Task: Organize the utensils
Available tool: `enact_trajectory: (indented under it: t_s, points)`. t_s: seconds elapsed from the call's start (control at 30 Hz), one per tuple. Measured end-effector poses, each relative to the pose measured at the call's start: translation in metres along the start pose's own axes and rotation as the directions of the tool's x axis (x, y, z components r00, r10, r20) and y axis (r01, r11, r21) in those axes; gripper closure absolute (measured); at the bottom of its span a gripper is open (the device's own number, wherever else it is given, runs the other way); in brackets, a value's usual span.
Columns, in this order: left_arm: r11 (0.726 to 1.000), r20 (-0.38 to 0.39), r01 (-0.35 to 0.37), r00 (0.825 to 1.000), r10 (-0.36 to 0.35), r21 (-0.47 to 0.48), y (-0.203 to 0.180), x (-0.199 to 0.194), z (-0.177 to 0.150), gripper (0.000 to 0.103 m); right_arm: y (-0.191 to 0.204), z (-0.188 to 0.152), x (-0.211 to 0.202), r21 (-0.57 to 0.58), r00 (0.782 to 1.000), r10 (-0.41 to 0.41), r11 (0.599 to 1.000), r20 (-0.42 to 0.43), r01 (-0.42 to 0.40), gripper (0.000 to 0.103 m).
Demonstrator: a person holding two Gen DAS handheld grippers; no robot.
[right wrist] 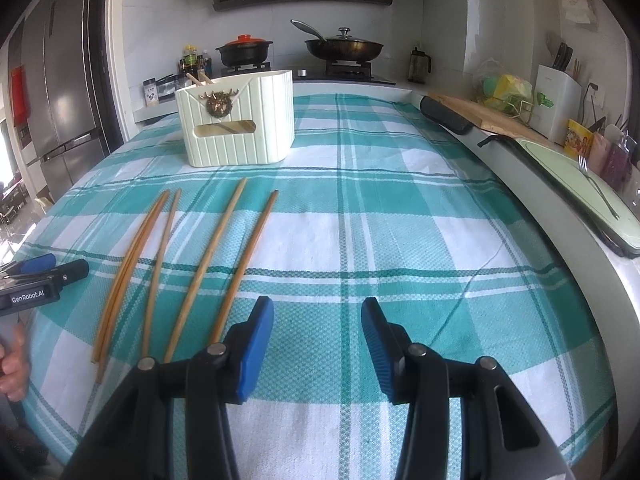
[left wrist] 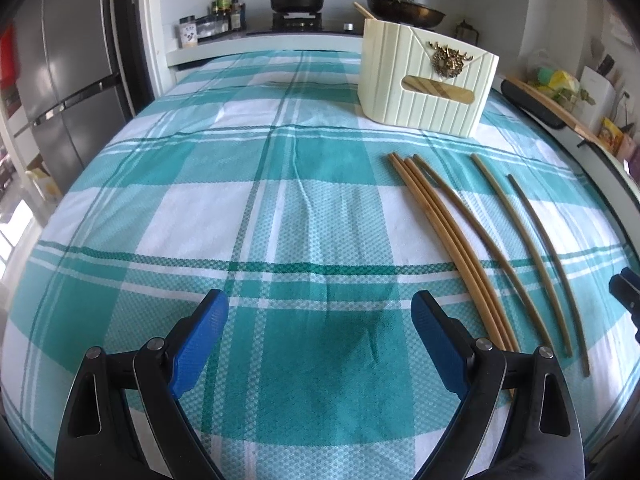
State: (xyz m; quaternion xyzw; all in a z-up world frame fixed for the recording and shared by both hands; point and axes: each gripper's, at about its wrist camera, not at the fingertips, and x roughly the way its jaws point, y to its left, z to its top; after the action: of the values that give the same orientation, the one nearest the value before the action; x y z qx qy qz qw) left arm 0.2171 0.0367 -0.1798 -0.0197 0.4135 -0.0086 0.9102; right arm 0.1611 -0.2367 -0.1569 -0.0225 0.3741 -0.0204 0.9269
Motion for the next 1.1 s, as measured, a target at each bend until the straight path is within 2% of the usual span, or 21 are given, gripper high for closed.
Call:
enact_trajectory:
  t_s: [0.53, 0.7, 0.83, 1.0, 1.03, 1.1]
  points:
    - [1.000, -0.041, 0.003, 0.999, -0.004, -0.017, 0.003, 0.007, 0.002, 0.010, 0.005, 0.006, 0.013, -0.019, 1.000, 0.001, 1.000, -0.027, -0.001, 0.056]
    - [1.000, -0.046, 0.003, 0.999, -0.004, -0.022, 0.004, 0.007, 0.001, 0.009, -0.028, 0.030, 0.052, -0.005, 0.991, -0.082, 0.997, -0.103, 0.082, 0.056]
    - [1.000, -0.054, 0.000, 0.999, -0.001, -0.016, 0.004, 0.009, 0.002, 0.009, -0.055, 0.054, 0.095, 0.007, 0.983, -0.089, 0.996, -0.160, 0.091, 0.056]
    - [1.000, -0.067, -0.031, 0.997, 0.031, -0.002, 0.001, 0.011, 0.002, 0.008, -0.065, 0.074, 0.121, 0.006, 0.986, -0.058, 0.998, -0.156, 0.060, 0.039]
    - [0.999, -0.071, -0.038, 0.997, 0.038, 0.002, 0.000, 0.012, 0.002, 0.008, -0.067, 0.076, 0.123, 0.019, 0.987, -0.046, 0.999, -0.157, 0.050, 0.030]
    - [0.999, -0.075, -0.044, 0.996, 0.044, 0.004, 0.000, 0.013, 0.002, 0.006, -0.070, 0.076, 0.127, 0.034, 0.985, -0.044, 0.998, -0.167, 0.050, 0.024]
